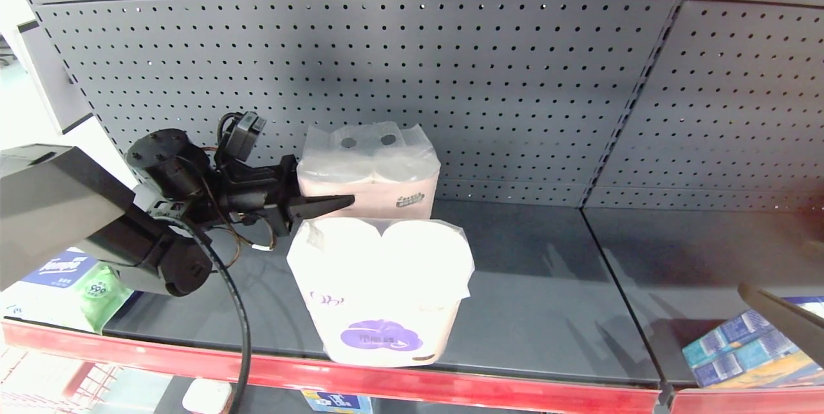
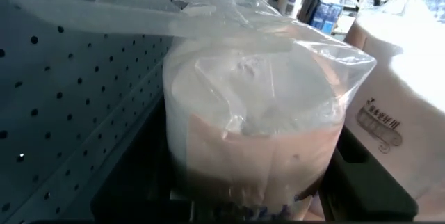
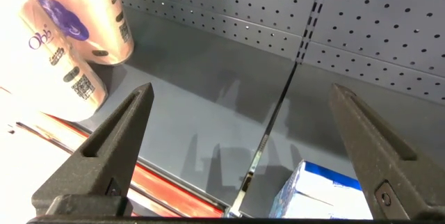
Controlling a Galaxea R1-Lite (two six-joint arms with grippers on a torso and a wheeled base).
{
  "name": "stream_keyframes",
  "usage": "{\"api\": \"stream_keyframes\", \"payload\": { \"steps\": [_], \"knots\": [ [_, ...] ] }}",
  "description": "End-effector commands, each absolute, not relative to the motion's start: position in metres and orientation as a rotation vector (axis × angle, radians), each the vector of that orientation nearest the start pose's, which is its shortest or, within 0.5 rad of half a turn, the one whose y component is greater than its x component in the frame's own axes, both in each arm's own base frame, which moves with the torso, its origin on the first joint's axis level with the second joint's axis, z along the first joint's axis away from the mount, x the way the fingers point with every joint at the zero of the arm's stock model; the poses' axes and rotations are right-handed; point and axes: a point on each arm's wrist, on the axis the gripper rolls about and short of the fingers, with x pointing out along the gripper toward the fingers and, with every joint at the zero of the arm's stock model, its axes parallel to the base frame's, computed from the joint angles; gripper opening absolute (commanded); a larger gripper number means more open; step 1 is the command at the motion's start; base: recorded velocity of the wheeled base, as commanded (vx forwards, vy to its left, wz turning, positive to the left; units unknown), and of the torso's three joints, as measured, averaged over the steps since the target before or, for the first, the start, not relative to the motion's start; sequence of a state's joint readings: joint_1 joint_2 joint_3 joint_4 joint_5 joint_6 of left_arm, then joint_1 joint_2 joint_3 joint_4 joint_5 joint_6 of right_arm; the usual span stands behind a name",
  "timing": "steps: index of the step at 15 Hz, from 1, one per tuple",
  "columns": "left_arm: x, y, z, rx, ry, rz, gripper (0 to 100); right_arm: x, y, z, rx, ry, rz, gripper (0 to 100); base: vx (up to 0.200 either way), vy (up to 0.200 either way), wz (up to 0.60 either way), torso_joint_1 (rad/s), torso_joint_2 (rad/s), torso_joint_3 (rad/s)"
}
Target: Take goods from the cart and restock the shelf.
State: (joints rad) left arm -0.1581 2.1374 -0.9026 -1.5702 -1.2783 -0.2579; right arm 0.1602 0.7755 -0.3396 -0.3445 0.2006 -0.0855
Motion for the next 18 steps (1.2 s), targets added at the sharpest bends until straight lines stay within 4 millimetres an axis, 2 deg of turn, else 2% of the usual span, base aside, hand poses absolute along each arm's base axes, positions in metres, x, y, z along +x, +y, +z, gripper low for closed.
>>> {"api": "stream_keyframes", "payload": {
  "steps": [1, 5, 12, 13, 18],
  "knots": [
    [0.366, -0.08, 0.134, -0.028, -0.105, -1.448, 0, 0.075, 0.017, 0.196, -0.083, 0.071, 0.364, 100, 0.0, 0.0, 0.0, 0.0, 0.0, 0.0],
    [0.368, -0.08, 0.122, -0.048, -0.072, -1.45, 0, 0.076, 0.017, 0.196, -0.083, 0.075, 0.365, 100, 0.0, 0.0, 0.0, 0.0, 0.0, 0.0],
    [0.37, -0.076, 0.121, -0.049, -0.066, -1.448, 0, 0.077, 0.017, 0.195, -0.083, 0.08, 0.367, 100, 0.0, 0.0, 0.0, 0.0, 0.0, 0.0],
    [0.37, -0.075, 0.12, -0.048, -0.066, -1.446, 100, 0.077, 0.017, 0.195, -0.083, 0.082, 0.366, 100, 0.0, 0.0, 0.0, 0.0, 0.0, 0.0],
    [0.367, -0.073, 0.126, -0.048, -0.069, -1.444, 100, 0.077, 0.017, 0.195, -0.083, 0.082, 0.366, 100, 0.0, 0.0, 0.0, 0.0, 0.0, 0.0]
  ]
}}
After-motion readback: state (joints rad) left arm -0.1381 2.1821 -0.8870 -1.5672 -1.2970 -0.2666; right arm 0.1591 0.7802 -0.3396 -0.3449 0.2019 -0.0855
